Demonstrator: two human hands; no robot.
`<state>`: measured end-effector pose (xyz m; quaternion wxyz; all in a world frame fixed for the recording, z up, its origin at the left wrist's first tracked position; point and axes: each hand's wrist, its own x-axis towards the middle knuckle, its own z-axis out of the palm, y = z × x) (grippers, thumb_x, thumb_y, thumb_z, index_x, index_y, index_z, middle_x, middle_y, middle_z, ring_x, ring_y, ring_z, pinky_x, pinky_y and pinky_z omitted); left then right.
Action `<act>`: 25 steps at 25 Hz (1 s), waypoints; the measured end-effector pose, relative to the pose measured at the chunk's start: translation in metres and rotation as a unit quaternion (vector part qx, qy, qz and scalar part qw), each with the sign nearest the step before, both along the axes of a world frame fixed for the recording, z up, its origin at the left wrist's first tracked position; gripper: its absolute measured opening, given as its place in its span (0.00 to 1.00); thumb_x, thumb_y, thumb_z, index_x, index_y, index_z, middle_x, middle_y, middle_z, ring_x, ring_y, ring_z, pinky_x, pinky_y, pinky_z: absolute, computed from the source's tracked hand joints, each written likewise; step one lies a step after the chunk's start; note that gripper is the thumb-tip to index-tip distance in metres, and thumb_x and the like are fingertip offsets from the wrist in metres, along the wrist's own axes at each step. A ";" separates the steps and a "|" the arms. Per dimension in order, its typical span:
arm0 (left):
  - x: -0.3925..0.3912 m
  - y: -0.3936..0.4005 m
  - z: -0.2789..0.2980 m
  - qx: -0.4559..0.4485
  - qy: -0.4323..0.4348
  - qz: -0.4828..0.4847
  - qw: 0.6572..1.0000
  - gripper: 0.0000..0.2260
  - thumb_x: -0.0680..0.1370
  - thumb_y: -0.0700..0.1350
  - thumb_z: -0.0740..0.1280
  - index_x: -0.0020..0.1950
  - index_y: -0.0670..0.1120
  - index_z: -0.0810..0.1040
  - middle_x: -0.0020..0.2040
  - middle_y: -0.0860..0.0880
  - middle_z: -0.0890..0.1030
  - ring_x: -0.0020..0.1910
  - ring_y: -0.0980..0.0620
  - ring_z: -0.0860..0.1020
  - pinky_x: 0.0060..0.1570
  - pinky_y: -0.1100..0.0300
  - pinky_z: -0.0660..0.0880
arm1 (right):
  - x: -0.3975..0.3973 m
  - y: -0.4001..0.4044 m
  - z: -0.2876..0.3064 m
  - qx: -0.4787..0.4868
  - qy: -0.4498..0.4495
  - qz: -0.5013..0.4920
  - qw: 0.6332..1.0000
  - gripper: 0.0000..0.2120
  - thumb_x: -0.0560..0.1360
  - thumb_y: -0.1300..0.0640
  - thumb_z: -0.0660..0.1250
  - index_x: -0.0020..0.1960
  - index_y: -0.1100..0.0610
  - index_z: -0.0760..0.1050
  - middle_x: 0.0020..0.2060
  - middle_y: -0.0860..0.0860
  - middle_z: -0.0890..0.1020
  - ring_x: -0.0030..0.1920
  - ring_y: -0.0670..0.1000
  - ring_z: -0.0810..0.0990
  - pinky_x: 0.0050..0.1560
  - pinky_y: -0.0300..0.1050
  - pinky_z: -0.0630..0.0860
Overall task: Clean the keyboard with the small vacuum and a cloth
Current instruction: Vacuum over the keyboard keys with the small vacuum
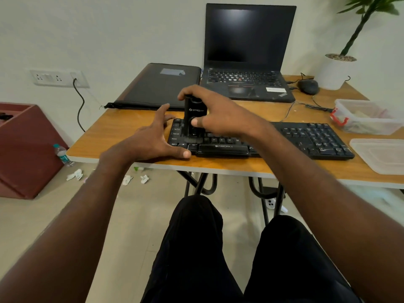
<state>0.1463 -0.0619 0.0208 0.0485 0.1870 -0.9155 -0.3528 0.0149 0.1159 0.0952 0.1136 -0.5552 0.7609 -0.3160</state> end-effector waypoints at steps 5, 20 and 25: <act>-0.019 0.022 -0.006 -0.070 0.042 -0.015 0.997 0.65 0.57 0.79 0.76 0.84 0.58 0.49 0.82 0.53 0.64 0.79 0.47 0.67 0.77 0.36 0.65 | 0.007 -0.007 -0.012 -0.057 0.002 -0.019 0.998 0.16 0.78 0.52 0.72 0.63 0.42 0.72 0.54 0.42 0.80 0.53 0.46 0.80 0.52 0.49 0.83; -0.019 0.022 -0.015 -0.098 0.060 0.032 0.993 0.64 0.52 0.81 0.73 0.81 0.55 0.55 0.78 0.54 0.70 0.75 0.51 0.70 0.77 0.44 0.62 | -0.033 0.034 -0.006 -0.025 0.109 -0.086 0.990 0.14 0.75 0.52 0.73 0.58 0.43 0.75 0.53 0.41 0.77 0.52 0.46 0.78 0.48 0.41 0.80; -0.018 0.023 -0.015 -0.100 0.063 0.028 0.993 0.63 0.52 0.81 0.73 0.80 0.56 0.56 0.77 0.53 0.71 0.73 0.52 0.71 0.77 0.44 0.63 | -0.032 0.036 -0.016 -0.066 0.055 -0.051 0.995 0.15 0.78 0.53 0.71 0.62 0.44 0.73 0.50 0.37 0.76 0.50 0.43 0.78 0.47 0.39 0.79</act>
